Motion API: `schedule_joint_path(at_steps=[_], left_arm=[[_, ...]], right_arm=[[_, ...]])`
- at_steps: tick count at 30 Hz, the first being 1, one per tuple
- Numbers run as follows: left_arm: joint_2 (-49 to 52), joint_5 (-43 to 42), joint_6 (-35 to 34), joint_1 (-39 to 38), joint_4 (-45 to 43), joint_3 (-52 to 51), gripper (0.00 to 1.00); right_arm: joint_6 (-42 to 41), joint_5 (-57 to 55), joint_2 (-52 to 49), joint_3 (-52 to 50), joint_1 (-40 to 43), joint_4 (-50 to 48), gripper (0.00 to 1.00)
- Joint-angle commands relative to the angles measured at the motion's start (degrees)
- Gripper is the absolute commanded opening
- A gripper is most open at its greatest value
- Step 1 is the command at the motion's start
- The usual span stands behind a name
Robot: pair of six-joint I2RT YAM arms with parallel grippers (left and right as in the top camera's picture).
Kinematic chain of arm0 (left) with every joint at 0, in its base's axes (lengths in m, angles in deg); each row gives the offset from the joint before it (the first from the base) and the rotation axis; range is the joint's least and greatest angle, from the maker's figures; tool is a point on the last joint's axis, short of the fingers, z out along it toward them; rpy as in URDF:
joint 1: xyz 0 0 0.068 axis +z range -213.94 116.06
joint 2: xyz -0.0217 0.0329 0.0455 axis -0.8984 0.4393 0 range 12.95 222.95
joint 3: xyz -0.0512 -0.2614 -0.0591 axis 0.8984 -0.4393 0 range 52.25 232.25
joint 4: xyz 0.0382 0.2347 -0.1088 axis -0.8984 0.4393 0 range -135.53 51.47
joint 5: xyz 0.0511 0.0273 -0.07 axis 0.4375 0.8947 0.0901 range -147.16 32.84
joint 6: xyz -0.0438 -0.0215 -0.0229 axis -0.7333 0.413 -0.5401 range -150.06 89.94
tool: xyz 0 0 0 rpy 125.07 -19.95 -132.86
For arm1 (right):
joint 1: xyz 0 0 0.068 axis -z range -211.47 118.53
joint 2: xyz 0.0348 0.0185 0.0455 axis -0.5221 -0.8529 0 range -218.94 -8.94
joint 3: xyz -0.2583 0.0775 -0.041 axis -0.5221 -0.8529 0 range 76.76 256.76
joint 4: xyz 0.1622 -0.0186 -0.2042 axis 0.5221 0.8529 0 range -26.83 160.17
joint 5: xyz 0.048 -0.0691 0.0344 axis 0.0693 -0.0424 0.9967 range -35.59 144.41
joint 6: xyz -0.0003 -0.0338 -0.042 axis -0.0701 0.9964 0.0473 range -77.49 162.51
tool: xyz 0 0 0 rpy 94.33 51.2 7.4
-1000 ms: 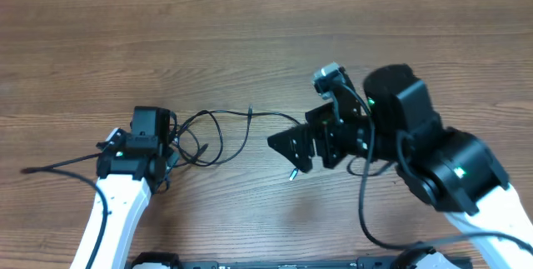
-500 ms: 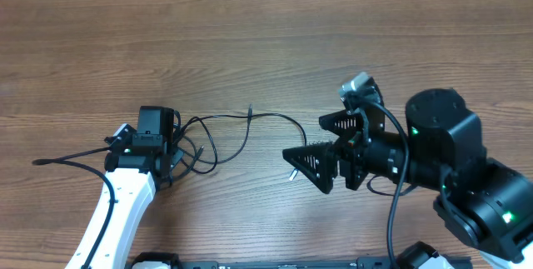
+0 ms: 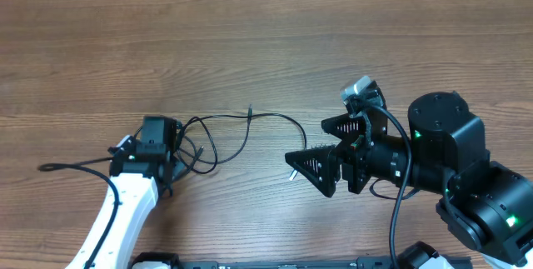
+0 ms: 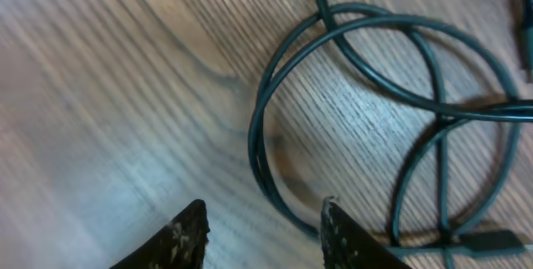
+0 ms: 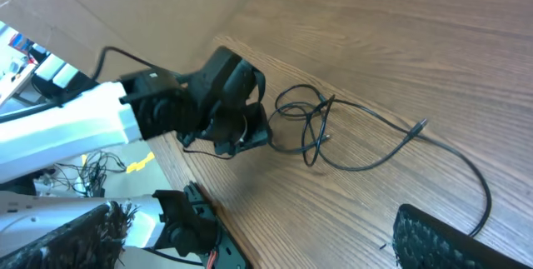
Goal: Untangle cables
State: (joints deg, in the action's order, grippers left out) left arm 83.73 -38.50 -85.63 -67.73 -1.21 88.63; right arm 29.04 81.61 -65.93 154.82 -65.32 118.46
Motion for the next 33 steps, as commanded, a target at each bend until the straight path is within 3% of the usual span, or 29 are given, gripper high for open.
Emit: schedule_joint_path(at_steps=[1, 13, 23, 25, 27, 30, 33], left_arm=[[0.2, 0.37, -1.4, -0.26, -3.28, -4.07, 0.45], [0.2, 3.39, -1.42, -0.26, -9.29, -6.4, 0.52], [0.2, 4.42, -1.18, -0.24, -15.04, -9.64, 0.51], [0.2, 4.52, -1.18, -0.24, -15.5, -10.08, 0.42], [0.22, 5.42, -1.25, -0.24, -15.5, -10.1, 0.06], [0.26, 6.38, -1.22, 0.07, -15.91, -10.1, 0.06], [0.39, 6.34, -1.22, 1.44, -15.85, -10.1, 0.14]], right_arm=[[-0.22, 0.35, 0.48, 1.16, -0.28, 0.46, 1.0], [-0.04, 0.35, 0.48, 1.16, -0.28, 2.47, 1.0], [-0.04, 0.42, 0.96, 1.16, -0.28, 3.85, 1.0], [-0.07, 0.59, 1.38, 1.16, -0.28, 3.82, 1.0], [-0.04, 0.59, 1.88, 1.16, -0.28, 3.82, 1.0], [-0.07, 0.59, 2.93, 1.16, -0.28, 3.87, 1.0], [-0.07, 0.57, 3.78, 1.16, -0.28, 4.09, 1.0]])
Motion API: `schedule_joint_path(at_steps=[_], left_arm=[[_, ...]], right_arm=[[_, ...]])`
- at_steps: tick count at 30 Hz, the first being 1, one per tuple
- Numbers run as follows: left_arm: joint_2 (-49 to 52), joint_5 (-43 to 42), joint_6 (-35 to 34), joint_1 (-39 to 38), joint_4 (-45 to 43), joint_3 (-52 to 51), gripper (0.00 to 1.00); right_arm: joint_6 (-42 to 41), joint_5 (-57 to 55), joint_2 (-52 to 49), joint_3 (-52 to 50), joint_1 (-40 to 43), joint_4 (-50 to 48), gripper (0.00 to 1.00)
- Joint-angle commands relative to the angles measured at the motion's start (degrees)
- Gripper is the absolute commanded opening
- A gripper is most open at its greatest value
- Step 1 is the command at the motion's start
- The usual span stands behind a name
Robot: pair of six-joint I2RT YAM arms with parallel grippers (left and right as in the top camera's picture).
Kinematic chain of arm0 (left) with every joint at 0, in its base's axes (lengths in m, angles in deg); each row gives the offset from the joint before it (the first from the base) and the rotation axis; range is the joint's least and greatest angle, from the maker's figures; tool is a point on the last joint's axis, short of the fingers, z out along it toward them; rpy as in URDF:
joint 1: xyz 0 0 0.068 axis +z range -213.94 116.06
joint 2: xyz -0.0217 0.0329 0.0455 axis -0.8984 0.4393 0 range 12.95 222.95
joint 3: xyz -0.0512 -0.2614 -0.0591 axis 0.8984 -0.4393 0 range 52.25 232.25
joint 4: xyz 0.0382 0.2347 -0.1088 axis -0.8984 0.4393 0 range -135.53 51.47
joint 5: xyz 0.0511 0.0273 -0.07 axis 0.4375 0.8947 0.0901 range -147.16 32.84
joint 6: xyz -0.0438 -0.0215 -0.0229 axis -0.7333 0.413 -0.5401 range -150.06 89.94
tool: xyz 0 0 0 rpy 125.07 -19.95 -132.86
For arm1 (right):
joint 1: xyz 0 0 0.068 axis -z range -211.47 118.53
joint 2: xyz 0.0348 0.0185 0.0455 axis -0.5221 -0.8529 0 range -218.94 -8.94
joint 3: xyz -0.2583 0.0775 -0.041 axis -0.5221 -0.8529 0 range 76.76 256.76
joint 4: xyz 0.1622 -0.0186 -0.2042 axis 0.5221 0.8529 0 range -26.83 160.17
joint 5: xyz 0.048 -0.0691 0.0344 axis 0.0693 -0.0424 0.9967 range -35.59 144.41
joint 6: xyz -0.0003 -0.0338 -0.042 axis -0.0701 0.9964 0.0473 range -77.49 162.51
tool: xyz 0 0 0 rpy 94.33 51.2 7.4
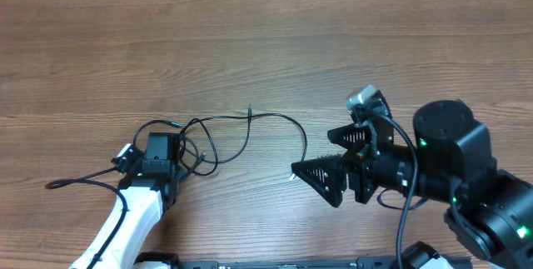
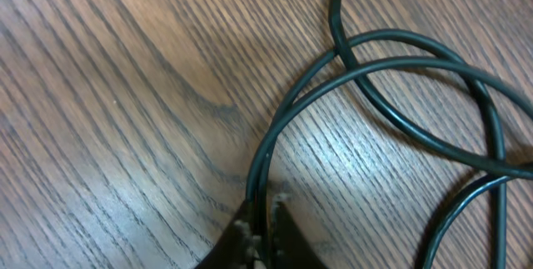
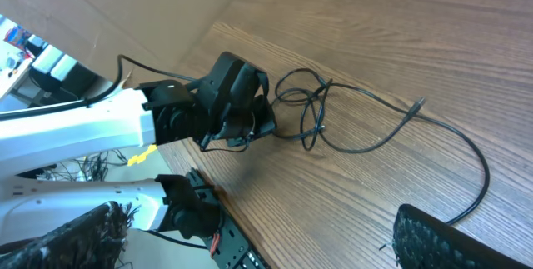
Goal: Untangle cables
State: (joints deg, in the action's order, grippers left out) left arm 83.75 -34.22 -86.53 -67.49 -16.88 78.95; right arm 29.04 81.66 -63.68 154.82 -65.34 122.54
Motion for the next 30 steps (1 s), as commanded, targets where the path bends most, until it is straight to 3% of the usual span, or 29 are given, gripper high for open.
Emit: schedule_joint_path(at_steps=[1, 4, 5, 18, 25, 28, 30], left_arm=[[0.46, 2.03, -0.33, 1.86, -0.07, -0.42, 0.18], [0.46, 0.94, -0.26, 3.98, 0.15, -0.42, 0.31], [0.46, 0.76, -0.28, 4.33, 0.31, -0.42, 0.32], [2.56, 0.17, -0.07, 5.79, -0.85, -0.42, 0.27], [6.47, -1.64, 1.18, 5.79, -4.0, -0.42, 0.29], [7.45, -2.49, 2.12, 5.79, -5.2, -0.42, 0.18], [7.54, -2.91, 2.27, 5.79, -5.62, -0.42, 0.16]], right_arm=[[-0.07, 0.52, 1.84, 1.16, -0.26, 0.2, 1.0], [-0.04, 0.52, 2.71, 1.16, -0.26, 0.79, 1.0], [-0.04, 0.52, 2.8, 1.16, -0.26, 0.83, 1.0], [-0.07, 1.22, 3.15, 1.16, -0.26, 0.79, 1.0], [-0.07, 1.36, 3.15, 1.16, -0.26, 0.79, 1.0], [-0.04, 1.36, 3.15, 1.16, -0.26, 0.79, 1.0], [-0.04, 1.36, 3.15, 1.16, -0.26, 0.76, 1.0]])
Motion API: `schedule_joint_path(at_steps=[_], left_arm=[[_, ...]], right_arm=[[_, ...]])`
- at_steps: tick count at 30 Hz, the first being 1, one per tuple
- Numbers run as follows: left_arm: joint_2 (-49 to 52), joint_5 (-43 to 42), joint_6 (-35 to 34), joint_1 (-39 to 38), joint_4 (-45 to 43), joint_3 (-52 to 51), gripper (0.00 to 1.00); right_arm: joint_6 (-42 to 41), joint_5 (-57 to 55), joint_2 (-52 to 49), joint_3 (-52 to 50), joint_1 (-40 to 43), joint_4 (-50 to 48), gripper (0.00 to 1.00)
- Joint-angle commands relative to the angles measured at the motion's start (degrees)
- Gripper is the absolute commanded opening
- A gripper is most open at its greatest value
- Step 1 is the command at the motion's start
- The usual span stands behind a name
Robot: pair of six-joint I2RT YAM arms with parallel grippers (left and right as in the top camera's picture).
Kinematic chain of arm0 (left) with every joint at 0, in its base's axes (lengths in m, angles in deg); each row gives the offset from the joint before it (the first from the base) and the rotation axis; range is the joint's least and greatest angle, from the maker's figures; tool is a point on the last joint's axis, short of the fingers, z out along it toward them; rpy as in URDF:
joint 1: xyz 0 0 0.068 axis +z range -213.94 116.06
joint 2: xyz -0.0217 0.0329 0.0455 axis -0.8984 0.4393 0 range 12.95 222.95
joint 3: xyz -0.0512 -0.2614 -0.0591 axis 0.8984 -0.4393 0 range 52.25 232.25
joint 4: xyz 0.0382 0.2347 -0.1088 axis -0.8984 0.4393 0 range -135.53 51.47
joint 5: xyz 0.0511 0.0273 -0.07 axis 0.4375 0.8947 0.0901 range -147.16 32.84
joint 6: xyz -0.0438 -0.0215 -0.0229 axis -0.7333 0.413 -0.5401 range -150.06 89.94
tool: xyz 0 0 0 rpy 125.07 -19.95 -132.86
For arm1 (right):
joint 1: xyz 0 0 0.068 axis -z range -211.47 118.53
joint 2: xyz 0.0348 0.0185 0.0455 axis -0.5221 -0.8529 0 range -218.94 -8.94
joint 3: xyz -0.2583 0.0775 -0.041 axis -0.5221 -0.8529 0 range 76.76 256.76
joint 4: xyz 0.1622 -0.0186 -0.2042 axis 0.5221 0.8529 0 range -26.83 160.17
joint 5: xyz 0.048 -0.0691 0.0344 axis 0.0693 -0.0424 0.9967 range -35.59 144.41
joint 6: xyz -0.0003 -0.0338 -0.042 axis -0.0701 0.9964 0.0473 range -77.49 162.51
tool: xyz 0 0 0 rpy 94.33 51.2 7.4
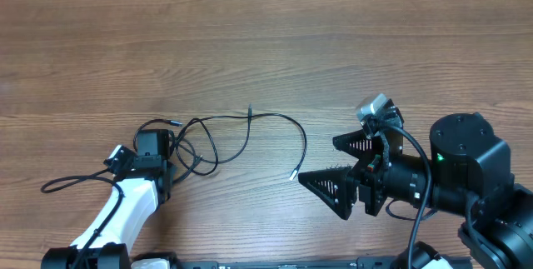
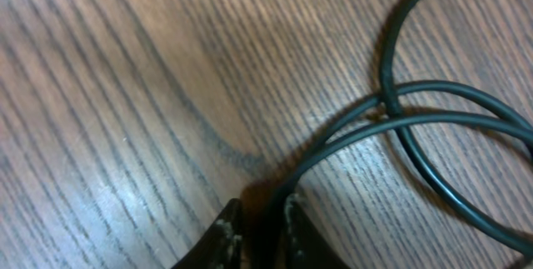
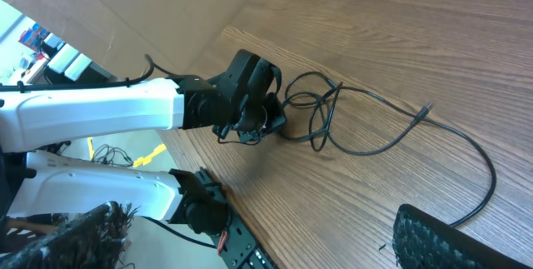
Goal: Untangle cables
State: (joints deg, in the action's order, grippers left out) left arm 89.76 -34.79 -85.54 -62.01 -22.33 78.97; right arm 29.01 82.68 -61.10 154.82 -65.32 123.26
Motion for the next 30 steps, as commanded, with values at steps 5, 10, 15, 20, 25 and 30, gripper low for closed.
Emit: schedule_joint_path(at_steps=[5, 10, 15, 20, 25, 30], left_arm=[[1.53, -5.55, 6.82, 0.31, -3.48, -0.44, 0.04], [1.46, -9.16, 8.5, 0.31, -4.81, -0.13, 0.04], [1.38, -23.32, 20.94, 0.31, -4.87, 4.5, 0.04], [1.38, -33.09, 29.2, 0.28, 6.69, 16.44, 0.04], [1.38, -36.22, 37.86, 0.28, 23.21, 32.13, 0.04], [1.38, -40.02, 43.41, 0.13, 37.83, 47.93, 0.04]], right_arm=[[-0.02, 0.31, 0.57, 1.16, -0.28, 0.04, 1.0], [-0.02, 0.31, 0.57, 1.16, -0.28, 0.07, 1.0], [0.0, -4.35, 0.57, 1.14, -0.28, 0.2, 1.0], [0.24, -7.78, 0.57, 1.14, -0.28, -0.17, 1.0], [0.17, -11.76, -0.15, 1.05, -0.28, 0.66, 1.0], [0.15, -11.63, -3.87, 1.03, -0.28, 3.06, 1.0]])
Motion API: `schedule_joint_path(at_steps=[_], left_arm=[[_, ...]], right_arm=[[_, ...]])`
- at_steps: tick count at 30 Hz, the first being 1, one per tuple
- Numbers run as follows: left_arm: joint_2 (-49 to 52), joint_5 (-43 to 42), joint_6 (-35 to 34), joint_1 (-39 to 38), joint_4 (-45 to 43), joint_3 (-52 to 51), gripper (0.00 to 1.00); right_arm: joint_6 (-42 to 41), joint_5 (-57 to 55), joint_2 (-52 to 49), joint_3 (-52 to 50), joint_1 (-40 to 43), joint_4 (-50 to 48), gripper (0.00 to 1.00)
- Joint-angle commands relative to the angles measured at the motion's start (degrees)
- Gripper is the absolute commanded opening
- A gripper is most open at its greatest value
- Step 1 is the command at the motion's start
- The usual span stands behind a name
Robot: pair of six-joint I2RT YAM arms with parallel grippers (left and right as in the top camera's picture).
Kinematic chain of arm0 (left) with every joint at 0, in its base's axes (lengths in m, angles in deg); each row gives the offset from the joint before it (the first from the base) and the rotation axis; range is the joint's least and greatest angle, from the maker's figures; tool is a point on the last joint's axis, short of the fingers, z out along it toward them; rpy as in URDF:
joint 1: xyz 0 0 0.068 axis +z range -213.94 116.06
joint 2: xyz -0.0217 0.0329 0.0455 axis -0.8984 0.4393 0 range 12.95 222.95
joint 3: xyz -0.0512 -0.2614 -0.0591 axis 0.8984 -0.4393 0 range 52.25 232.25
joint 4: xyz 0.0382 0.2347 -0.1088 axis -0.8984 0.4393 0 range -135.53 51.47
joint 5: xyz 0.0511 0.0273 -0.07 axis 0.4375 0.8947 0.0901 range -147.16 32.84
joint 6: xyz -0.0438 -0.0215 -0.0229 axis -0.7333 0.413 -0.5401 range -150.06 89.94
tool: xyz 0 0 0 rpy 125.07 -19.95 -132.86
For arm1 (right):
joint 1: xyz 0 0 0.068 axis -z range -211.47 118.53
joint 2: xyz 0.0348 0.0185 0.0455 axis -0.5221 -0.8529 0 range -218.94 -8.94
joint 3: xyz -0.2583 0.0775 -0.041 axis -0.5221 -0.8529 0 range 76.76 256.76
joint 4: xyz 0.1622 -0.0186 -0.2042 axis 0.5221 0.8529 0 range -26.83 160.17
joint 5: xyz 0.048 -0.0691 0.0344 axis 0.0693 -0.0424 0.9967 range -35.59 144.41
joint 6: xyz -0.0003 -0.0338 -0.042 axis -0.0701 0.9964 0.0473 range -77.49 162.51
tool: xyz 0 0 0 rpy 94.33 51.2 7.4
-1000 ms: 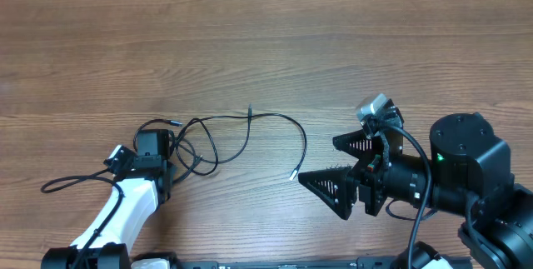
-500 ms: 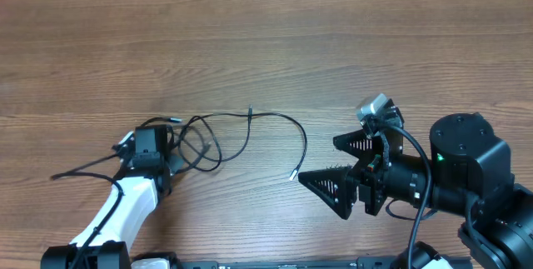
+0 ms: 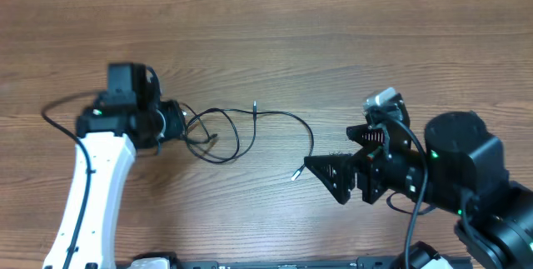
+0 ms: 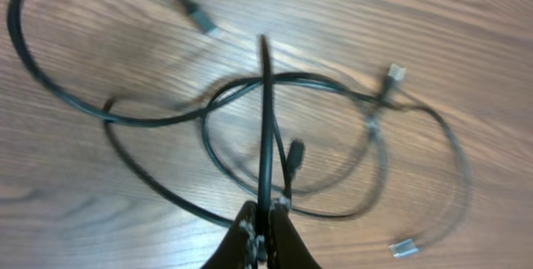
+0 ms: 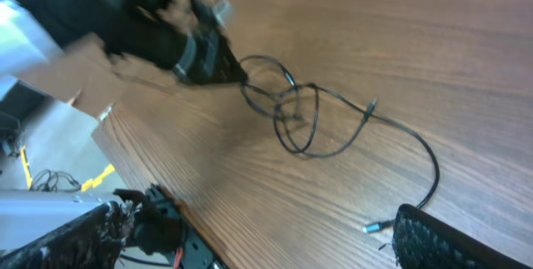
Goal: Untangle cables
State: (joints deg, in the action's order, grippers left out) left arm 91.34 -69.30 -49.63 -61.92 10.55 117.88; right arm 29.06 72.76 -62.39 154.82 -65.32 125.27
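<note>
A thin black cable (image 3: 275,117) lies in tangled loops (image 3: 212,140) left of the table's middle, and one strand runs right to a silver plug (image 3: 294,174). My left gripper (image 4: 265,212) is shut on one strand and holds it above the wood. The loops (image 4: 291,148) and several plugs, one of them silver (image 4: 405,246), lie beneath it. In the overhead view the left gripper (image 3: 172,122) sits at the tangle's left edge. My right gripper (image 3: 329,148) stands open to the right of the cable's free end, with nothing in it. The right wrist view shows the tangle (image 5: 293,112) far ahead.
Another stretch of cable (image 3: 58,107) arcs behind the left arm (image 3: 87,186) at the far left. The wooden table (image 3: 333,44) runs back to a pale wall. Its near edge and the rig below it (image 5: 158,219) show in the right wrist view.
My left gripper, still shut on the cable, has moved from low at the front left to higher and farther back. The strand is off the wood and the loops have shifted right.
My left gripper stood open over a loop at the tangle's left side. It was then shut on that strand, low against the table, and stayed so. Now it holds the strand up over the loops. The right gripper has stayed open, shifting slightly to the right.
</note>
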Motion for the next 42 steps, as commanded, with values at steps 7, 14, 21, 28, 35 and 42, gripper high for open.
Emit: schedule_joint_path(at_steps=[7, 14, 21, 28, 35, 42], left_arm=[[-0.17, -9.99, 9.79, -4.28, 20.0, 30.95, 0.04], [-0.17, -9.81, 10.19, -12.41, 30.51, 50.77, 0.04], [-0.17, -9.62, 8.48, -12.94, 35.15, 59.19, 0.04], [-0.17, -12.24, 7.96, -12.94, 35.36, 62.49, 0.04], [-0.17, -16.33, 7.76, -12.94, 33.68, 63.54, 0.04], [-0.13, -17.46, 7.52, -12.92, 30.97, 66.97, 0.04]], right_arm=[[3.8, 1.66, -11.28, 1.03, -0.28, 2.21, 1.0], [7.54, 6.36, -19.74, 1.03, -0.28, -3.67, 1.0], [7.54, 12.44, -22.47, 1.03, -0.28, -7.28, 1.0], [7.54, 15.34, -24.3, 0.9, -0.31, -7.82, 1.0], [10.05, 16.46, -25.77, -0.57, -2.43, -8.92, 1.0], [12.31, 16.48, -29.59, -0.96, -4.09, -9.11, 1.0]])
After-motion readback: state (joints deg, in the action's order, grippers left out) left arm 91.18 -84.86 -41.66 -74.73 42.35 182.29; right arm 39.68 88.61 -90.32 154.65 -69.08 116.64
